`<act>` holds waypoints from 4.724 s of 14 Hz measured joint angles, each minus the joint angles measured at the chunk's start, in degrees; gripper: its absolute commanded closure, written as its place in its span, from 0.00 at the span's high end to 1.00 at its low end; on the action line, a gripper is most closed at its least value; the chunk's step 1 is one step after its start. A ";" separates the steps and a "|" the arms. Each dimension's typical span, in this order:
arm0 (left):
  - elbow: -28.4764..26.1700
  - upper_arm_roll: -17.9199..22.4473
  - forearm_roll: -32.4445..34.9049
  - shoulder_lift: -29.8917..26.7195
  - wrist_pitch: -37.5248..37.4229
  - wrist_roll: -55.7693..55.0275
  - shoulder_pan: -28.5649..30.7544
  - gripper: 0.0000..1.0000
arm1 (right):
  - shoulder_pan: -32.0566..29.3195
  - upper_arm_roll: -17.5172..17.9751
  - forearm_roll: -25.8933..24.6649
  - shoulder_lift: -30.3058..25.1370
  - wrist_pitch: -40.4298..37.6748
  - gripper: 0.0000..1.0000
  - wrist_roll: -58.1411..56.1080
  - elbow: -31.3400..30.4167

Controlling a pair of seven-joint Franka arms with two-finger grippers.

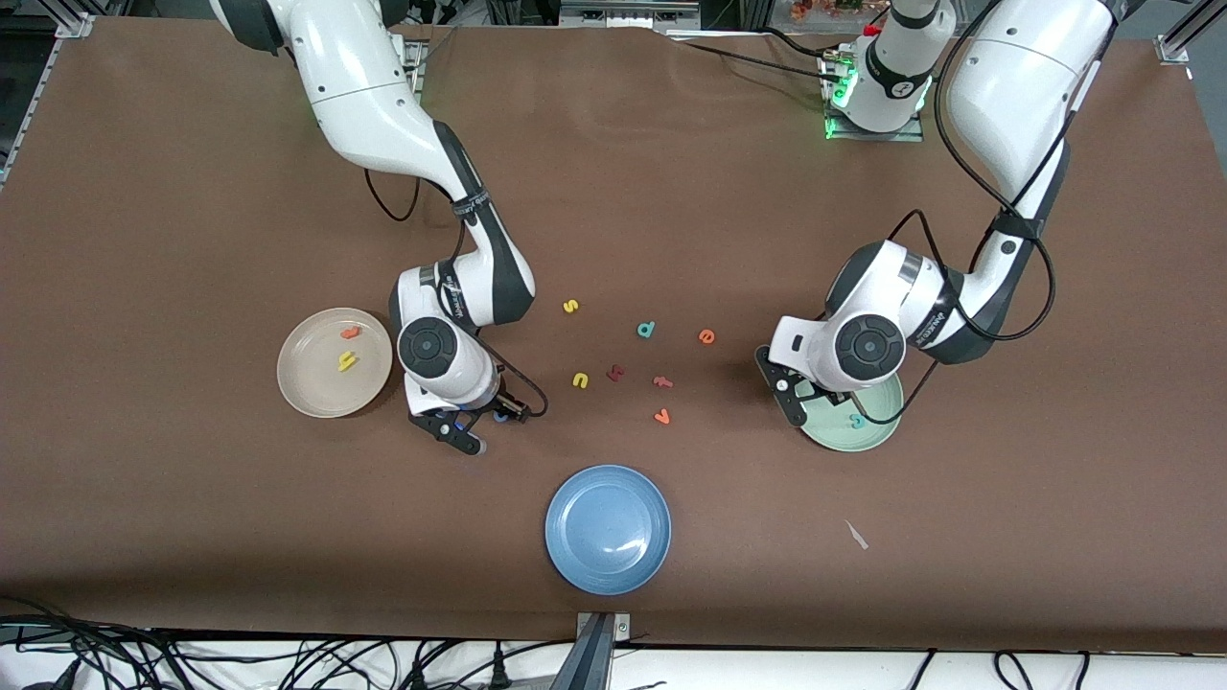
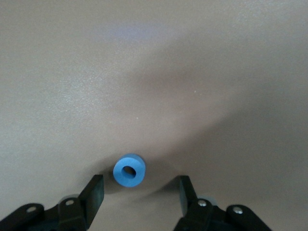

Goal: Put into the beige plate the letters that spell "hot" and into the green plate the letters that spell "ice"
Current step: 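Drop the pink letter into the green plate while the right gripper grasps the o, then carry the blue o into the beige plate while the left gripper grasps the orange e, then drop the orange e into the green plate while the right gripper withdraws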

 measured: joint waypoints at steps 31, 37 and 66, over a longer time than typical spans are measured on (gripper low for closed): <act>-6.99 -5.51 0.92 3.07 12.43 -58.11 -9.62 0.64 | -0.80 0.35 1.14 0.36 -1.46 0.15 -0.45 2.26; -7.42 -5.36 2.22 3.76 12.54 -58.11 -9.61 0.60 | -1.47 -5.47 1.14 -3.69 -11.93 0.13 -7.26 2.17; -6.17 -5.25 2.25 -4.60 6.07 -40.23 2.63 0.06 | -1.82 -18.02 1.04 -29.75 -21.19 1.00 -37.87 -22.77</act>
